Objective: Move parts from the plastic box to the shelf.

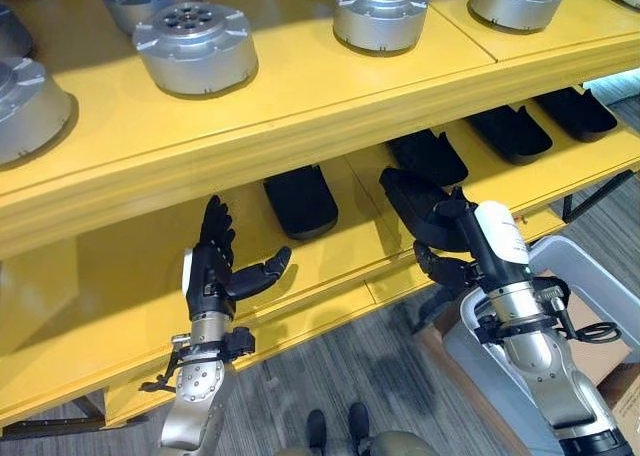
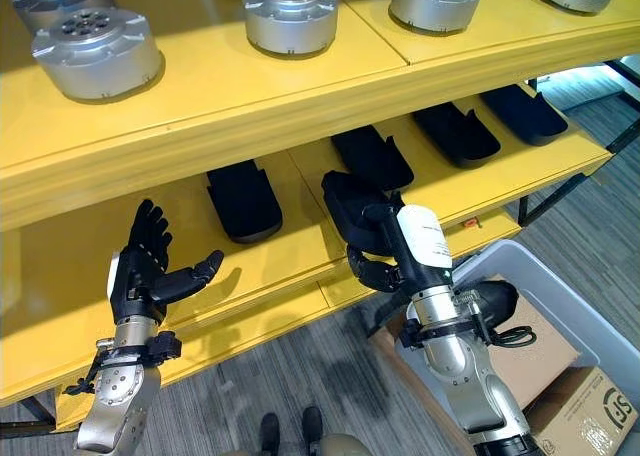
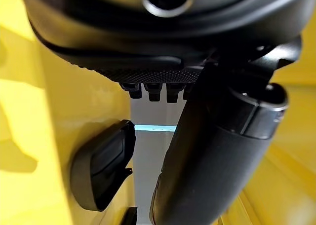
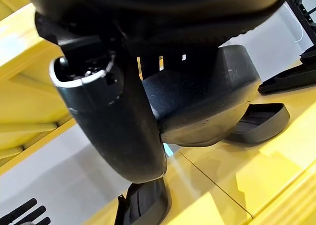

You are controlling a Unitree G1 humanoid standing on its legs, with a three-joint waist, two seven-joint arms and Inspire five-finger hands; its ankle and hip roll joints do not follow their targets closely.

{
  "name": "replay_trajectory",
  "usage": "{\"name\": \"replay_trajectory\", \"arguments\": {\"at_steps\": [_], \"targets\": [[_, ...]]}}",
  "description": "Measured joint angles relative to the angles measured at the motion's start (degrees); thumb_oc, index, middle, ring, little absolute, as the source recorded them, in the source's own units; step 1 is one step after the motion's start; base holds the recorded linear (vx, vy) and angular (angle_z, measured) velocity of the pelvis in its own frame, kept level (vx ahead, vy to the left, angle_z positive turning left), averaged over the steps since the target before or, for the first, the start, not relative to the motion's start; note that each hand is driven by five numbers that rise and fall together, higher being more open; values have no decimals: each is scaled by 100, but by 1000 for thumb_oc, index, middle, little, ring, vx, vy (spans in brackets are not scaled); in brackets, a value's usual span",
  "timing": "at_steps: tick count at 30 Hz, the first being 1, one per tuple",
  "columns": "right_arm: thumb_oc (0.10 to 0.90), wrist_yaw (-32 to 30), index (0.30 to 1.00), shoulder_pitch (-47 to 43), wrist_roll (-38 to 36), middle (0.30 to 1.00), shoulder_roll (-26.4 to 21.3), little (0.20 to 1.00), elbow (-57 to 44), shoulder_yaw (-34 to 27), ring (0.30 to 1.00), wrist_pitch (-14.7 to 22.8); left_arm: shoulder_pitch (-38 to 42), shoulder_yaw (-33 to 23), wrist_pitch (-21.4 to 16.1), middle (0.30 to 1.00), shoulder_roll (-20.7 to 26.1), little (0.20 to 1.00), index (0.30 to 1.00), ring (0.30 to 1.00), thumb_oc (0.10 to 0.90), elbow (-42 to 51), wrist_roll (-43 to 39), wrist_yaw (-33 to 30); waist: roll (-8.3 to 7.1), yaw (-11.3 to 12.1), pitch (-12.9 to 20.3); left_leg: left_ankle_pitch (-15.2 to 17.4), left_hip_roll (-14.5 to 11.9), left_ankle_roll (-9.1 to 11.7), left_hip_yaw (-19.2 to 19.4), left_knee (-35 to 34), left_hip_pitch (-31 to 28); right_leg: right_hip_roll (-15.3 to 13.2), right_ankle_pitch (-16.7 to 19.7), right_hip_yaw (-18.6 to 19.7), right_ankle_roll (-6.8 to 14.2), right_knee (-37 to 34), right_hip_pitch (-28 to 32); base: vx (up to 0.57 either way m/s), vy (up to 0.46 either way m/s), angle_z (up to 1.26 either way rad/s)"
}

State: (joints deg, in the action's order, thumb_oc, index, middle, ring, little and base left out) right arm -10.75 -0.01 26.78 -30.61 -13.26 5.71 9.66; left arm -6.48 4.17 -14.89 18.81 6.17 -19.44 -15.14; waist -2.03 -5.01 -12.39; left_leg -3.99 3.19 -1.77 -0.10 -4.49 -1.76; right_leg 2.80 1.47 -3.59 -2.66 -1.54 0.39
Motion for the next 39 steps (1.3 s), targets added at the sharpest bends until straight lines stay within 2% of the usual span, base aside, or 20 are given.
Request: {"name": "replay_trajectory", "arguments": {"at_steps": [3,7,8,9,10,11,13,14,15,16,17,18,20,22,23,24,25,26,32,39], "targets": [[400,-4,300,-9,-3,300,-24,300,-2,-19,300,4,1,-6,-2,1000,3,1000,1000,1000,900,52,-1,0,-22,43,-15,36,4,63,-16,148,22,10,-2,10,-7,-53,86,-88,-137,3],[400,-6,300,-37,-5,300,-62,300,-3,-18,300,67,36,-14,-1,1000,4,1000,1000,1000,900,50,-7,0,-183,66,-116,239,63,331,32,1031,472,-97,1,-72,-28,16,71,-74,-30,14],[400,-17,300,-54,-5,300,-65,300,-9,-17,300,84,68,-24,-9,1000,22,1000,1000,1000,900,43,-33,2,-265,57,-174,467,-10,372,240,1443,644,-176,26,-155,-273,23,71,-35,93,16],[400,-23,300,-63,-3,300,-42,300,-61,-11,300,103,86,-102,-9,1000,85,1000,1000,1000,900,36,-43,9,-440,63,-271,815,-638,347,414,2121,844,-202,-9,-164,-322,142,35,-29,161,14],[400,-55,300,-70,-3,300,-70,300,-134,-26,300,113,85,-155,-8,1000,56,1000,1000,1000,900,28,-43,-8,-498,43,-303,849,-1192,382,449,2207,862,-217,-72,-176,-375,238,-28,-22,105,10],[400,-113,300,-69,-3,300,-69,300,-175,-30,300,115,81,-165,-8,1000,44,1000,1000,1000,900,29,-44,-32,-491,14,-312,835,-1543,402,587,2189,857,-198,-115,-204,-398,335,-97,-28,130,9],[400,-266,300,-115,-5,300,-87,300,-183,-71,300,135,148,-151,-7,1000,39,1000,1000,1000,900,-7,-47,-43,-453,-73,-330,636,-2144,771,376,2001,812,-243,-278,-285,-321,733,-335,-73,269,18],[400,-297,300,-134,-5,300,-101,300,-185,-84,300,139,153,-150,-7,1000,35,1000,1000,1000,900,-8,-46,-41,-422,-97,-348,597,-2226,838,282,1907,773,-258,-305,-292,-251,853,-389,-58,241,15],[400,-405,300,-252,-47,300,-166,300,-190,-104,300,138,175,-142,-7,1000,29,1000,1000,1000,900,-3,-51,-46,-236,-131,-385,472,-2417,1035,106,1604,605,-241,-443,-348,-153,1165,-535,-17,90,22],[400,-428,300,-273,-58,300,-213,300,-225,-162,300,138,204,-112,-2,1000,9,1000,1000,1000,900,-5,-58,-53,-86,-222,-404,334,-2498,1038,161,1407,557,-228,-510,-437,-106,1272,-576,-26,219,42],[400,-481,300,-280,-115,300,-378,300,-284,-248,300,138,242,-68,-2,1000,-98,1000,1000,1000,900,18,-55,-43,231,-305,-396,-174,-2489,788,154,1148,453,-184,-643,-546,18,1500,-695,-53,321,57],[400,-506,300,-271,-109,300,-423,300,-285,-370,300,164,355,-20,-53,1000,-199,1000,1000,1000,900,-60,-59,-43,392,-345,-403,-28,-2573,818,474,974,447,-315,-704,-710,122,1707,-774,-53,406,70],[400,-602,300,-321,-103,300,-417,300,-287,-456,300,96,479,112,-38,1000,-174,1000,1000,1000,900,-61,-99,-14,417,-372,-399,23,-2521,779,910,690,352,-626,-821,-794,274,2039,-983,15,224,49],[400,-608,300,-362,-94,300,-360,300,-292,-448,300,114,484,119,-27,1000,-153,1000,1000,1000,900,-60,-133,-14,357,-303,-379,99,-2192,1201,850,567,385,-950,-833,-675,467,2175,-1086,80,341,32],[400,-610,300,-257,-91,300,-347,300,-370,-477,300,113,497,153,0,1000,-157,1000,1000,1000,900,-92,-250,11,310,-314,-361,111,-1945,1181,766,545,407,-1183,-798,-702,631,2100,-1007,77,286,53],[400,-609,300,-224,-89,300,-339,300,-448,-457,300,117,456,120,-2,1000,-150,1000,1000,1000,900,-86,-278,32,305,-285,-358,82,-1771,1139,736,510,375,-1296,-776,-647,625,2030,-942,83,279,56],[400,-606,300,-231,-22,300,-334,300,-516,-440,300,141,421,57,-2,1000,-119,1000,1000,1000,900,-85,-284,42,293,-241,-351,101,-1600,1053,681,506,358,-1440,-678,-652,750,1823,-784,105,329,42],[400,-605,300,-241,22,300,-327,300,-609,-438,300,160,390,-22,-3,1000,-18,1000,1000,1000,900,-76,-283,46,281,-108,-342,140,-1462,968,675,537,346,-1553,-552,-654,917,1566,-613,94,319,31],[400,-591,300,-454,226,300,-315,300,-703,-425,300,158,295,-135,-3,1000,260,1000,1000,1000,900,59,-283,69,147,111,-253,152,-1272,882,460,613,361,-1685,-424,-777,1067,1156,-207,65,155,24],[400,-590,300,-514,248,300,-367,300,-593,-234,300,-142,315,112,1,1000,229,1000,1000,1000,900,91,-281,210,61,151,-202,155,-1216,877,395,642,271,-1692,-353,-846,1183,926,57,58,57,5]]}}
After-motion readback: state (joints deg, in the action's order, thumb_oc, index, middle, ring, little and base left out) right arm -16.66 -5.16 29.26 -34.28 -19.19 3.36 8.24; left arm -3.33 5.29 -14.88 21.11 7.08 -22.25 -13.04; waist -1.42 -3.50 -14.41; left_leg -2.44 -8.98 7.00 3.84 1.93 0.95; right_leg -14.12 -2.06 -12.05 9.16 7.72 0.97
